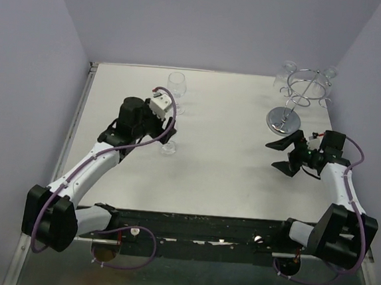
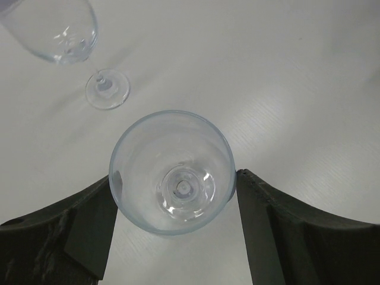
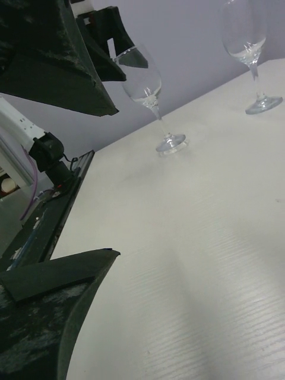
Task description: Take the wine glass off the wine glass rack
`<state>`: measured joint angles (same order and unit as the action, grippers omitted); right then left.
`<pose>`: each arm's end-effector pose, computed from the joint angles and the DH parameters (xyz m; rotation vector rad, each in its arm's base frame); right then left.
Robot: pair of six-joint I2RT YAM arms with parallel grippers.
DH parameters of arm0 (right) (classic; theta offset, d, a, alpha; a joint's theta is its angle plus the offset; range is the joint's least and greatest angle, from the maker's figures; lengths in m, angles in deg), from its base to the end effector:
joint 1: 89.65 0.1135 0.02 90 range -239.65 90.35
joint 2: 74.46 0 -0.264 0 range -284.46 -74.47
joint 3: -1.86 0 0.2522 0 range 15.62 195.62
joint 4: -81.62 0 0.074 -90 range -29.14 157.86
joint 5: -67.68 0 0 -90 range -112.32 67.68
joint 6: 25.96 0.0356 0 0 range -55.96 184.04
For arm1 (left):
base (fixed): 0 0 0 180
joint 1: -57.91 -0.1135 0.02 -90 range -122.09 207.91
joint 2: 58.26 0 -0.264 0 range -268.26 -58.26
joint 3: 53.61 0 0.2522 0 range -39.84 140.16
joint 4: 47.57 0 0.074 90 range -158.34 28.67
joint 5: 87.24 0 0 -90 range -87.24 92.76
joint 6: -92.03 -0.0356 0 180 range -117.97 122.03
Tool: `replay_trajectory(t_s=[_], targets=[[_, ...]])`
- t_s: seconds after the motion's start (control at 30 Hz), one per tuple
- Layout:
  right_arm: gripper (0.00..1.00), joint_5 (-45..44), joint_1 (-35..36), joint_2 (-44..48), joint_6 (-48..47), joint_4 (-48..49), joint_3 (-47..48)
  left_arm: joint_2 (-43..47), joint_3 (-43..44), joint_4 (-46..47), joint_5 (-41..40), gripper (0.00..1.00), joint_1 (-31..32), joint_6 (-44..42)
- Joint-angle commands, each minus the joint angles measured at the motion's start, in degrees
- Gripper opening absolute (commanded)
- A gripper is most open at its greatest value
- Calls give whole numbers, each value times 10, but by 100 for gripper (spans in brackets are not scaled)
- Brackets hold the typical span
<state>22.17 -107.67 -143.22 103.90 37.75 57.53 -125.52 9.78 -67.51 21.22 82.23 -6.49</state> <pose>0.2209 -0.0456 0.2191 0.9422 2.3293 1.1419 0.2397 -0.1207 0.2965 0.7634 1.8460 -0.4977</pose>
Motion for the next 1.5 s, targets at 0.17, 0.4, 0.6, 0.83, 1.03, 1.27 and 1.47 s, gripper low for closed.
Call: replay_trajectory(t_s=[0.17, 0.4, 0.6, 0.83, 1.03, 1.27, 1.47], targets=[[100, -27, -3, -35, -51, -34, 47, -14, -8, 118, -11, 27, -126, 103], [100, -36, -3, -52, -53, -27, 60, -127, 88, 162, -11, 27, -196, 88], [100, -42, -3, -40, -57, -26, 56, -249, 214, 145, 3, 25, -226, 82], [100, -49, -9, -8, -58, -20, 24, -344, 320, 121, 36, 24, -233, 133], [100, -46, -26, 12, -56, -15, -6, -369, 349, 86, 20, 22, -216, 119], [100, -34, -35, 12, -55, -4, -24, -362, 335, 70, -11, 25, -197, 88], [100, -28, -36, -2, -59, 1, -18, -362, 320, 71, -29, 31, -186, 88]])
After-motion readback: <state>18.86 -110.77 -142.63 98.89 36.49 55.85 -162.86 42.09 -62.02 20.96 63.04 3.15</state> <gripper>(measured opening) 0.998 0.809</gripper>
